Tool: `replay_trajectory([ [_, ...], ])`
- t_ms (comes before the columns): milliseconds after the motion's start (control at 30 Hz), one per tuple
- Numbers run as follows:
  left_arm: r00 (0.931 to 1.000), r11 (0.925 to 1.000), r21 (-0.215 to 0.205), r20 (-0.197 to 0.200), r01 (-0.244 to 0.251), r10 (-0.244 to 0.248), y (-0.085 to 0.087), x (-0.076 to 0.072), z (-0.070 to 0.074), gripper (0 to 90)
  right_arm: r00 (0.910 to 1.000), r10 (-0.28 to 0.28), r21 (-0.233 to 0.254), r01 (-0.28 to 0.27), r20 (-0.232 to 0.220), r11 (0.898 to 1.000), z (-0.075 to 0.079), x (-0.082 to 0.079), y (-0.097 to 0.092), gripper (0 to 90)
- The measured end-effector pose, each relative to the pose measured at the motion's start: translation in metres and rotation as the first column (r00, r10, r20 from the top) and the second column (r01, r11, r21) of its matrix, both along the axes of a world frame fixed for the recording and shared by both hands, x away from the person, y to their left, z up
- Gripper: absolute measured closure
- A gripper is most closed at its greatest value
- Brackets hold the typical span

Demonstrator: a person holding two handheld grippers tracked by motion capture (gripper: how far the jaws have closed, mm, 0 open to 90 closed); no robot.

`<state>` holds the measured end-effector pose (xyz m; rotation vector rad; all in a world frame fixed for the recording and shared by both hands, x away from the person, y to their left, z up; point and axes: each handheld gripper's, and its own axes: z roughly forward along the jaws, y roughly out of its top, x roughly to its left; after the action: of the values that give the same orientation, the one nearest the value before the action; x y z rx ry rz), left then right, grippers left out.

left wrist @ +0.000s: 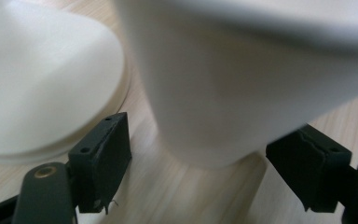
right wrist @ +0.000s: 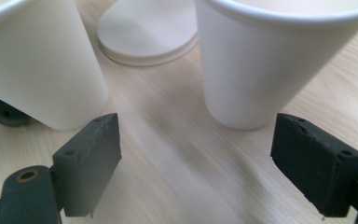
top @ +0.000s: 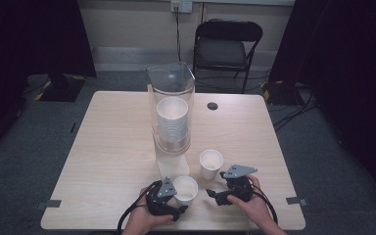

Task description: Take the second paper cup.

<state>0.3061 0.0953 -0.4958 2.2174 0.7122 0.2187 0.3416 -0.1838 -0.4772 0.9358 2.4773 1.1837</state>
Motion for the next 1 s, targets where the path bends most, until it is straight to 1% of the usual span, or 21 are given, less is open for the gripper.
replay_trajectory([
  [33,1.0,0.9999,0.013,0.002,0.002,-0.002,0.003,0.001,0.001,20.3,1.0,-0.003,-0.004,0.003,0.002,1.0,0.0,0.001,-0.001,15.6],
  [100,0.9999,0.9998,-0.017,-0.004,-0.012,0.012,0.006,0.001,0.001,19.7,0.9999,-0.013,-0.006,0.013,-0.006,1.0,-0.001,0.001,-0.004,15.6],
  [133,1.0,1.0,0.004,0.001,-0.004,0.004,0.008,0.002,0.002,18.7,0.9999,-0.013,-0.007,0.013,-0.006,1.0,-0.001,0.002,-0.005,15.6],
  [167,0.9998,0.9999,-0.003,-0.009,-0.017,0.017,0.01,0.002,0.003,18.1,0.9999,-0.011,-0.007,0.011,-0.004,1.0,-0.001,0.003,-0.005,15.6],
  [200,0.9999,0.9999,-0.007,-0.002,-0.01,0.01,0.012,0.002,0.003,17.8,0.9999,-0.014,-0.008,0.014,-0.003,1.0,-0.001,0.003,-0.006,15.6],
  [233,0.9995,0.9994,-0.019,-0.009,-0.03,0.029,0.013,0.001,0.004,17.7,0.9999,-0.015,-0.012,0.015,0.0,1.0,-0.001,0.003,-0.007,15.6],
  [333,0.9997,0.9998,-0.004,-0.007,-0.022,0.022,0.02,0.002,0.006,17.0,0.9998,-0.018,-0.013,0.018,-0.007,1.0,-0.002,0.004,-0.009,15.5],
  [367,0.9991,0.9991,-0.016,-0.012,-0.04,0.04,0.023,0.001,0.007,16.8,0.9998,-0.02,-0.016,0.02,-0.008,1.0,-0.002,0.004,-0.009,15.5],
  [400,0.9994,0.9993,-0.016,-0.01,-0.035,0.035,0.026,0.002,0.007,16.8,0.9997,-0.022,-0.018,0.022,-0.011,1.0,-0.002,0.004,-0.01,15.5],
  [433,0.9986,0.9986,-0.017,-0.016,-0.051,0.051,0.028,0.001,0.008,16.8,0.9998,-0.02,-0.022,0.02,-0.004,1.0,-0.003,0.005,-0.011,15.5],
  [467,0.9988,0.9988,-0.002,-0.008,-0.048,0.048,0.031,0.001,0.009,16.8,0.9997,-0.024,-0.023,0.024,-0.005,0.999,-0.003,0.005,-0.012,15.5],
  [500,0.9982,0.9981,-0.021,-0.014,-0.058,0.058,0.034,0.001,0.008,16.8,0.9996,-0.026,-0.022,0.026,-0.007,0.999,-0.003,0.005,-0.013,15.5],
  [533,0.9978,0.9976,-0.026,-0.017,-0.064,0.064,0.036,0.0,0.007,16.8,0.9995,-0.031,-0.022,0.031,-0.007,0.999,-0.002,0.005,-0.014,15.5],
  [567,0.9978,0.9978,-0.013,-0.018,-0.065,0.064,0.038,0.0,0.008,16.8,0.9995,-0.032,-0.02,0.031,-0.007,0.999,-0.002,0.006,-0.015,15.5],
  [633,0.998,0.9981,-0.017,-0.025,-0.059,0.059,0.043,0.0,0.008,16.8,0.9993,-0.036,-0.027,0.036,-0.007,0.999,-0.003,0.006,-0.016,15.5],
  [667,0.9984,0.9986,0.003,-0.022,-0.052,0.052,0.045,-0.001,0.009,16.7,0.9992,-0.038,-0.028,0.037,-0.011,0.999,-0.003,0.006,-0.017,15.6],
  [767,0.9979,0.9982,-0.005,-0.023,-0.061,0.06,0.053,-0.001,0.009,16.4,0.9993,-0.036,-0.036,0.036,-0.012,0.999,-0.004,0.007,-0.02,15.6],
  [800,0.9972,0.997,-0.027,-0.023,-0.072,0.071,0.055,0.0,0.008,16.4,0.9993,-0.036,-0.042,0.036,-0.01,0.998,-0.004,0.008,-0.021,15.6],
  [833,0.9968,0.9968,-0.024,-0.026,-0.076,0.075,0.058,0.0,0.009,16.4,0.9992,-0.038,-0.044,0.038,-0.011,0.998,-0.005,0.008,-0.022,15.6],
  [867,0.9957,0.9953,-0.037,-0.027,-0.09,0.089,0.06,0.0,0.009,16.4,0.9991,-0.041,-0.044,0.041,-0.013,0.998,-0.005,0.008,-0.023,15.6],
  [1000,0.995,0.994,-0.048,-0.024,-0.098,0.097,0.07,0.002,0.012,16.4,0.9987,-0.048,-0.05,0.047,-0.019,0.998,-0.006,0.009,-0.027,15.6],
])
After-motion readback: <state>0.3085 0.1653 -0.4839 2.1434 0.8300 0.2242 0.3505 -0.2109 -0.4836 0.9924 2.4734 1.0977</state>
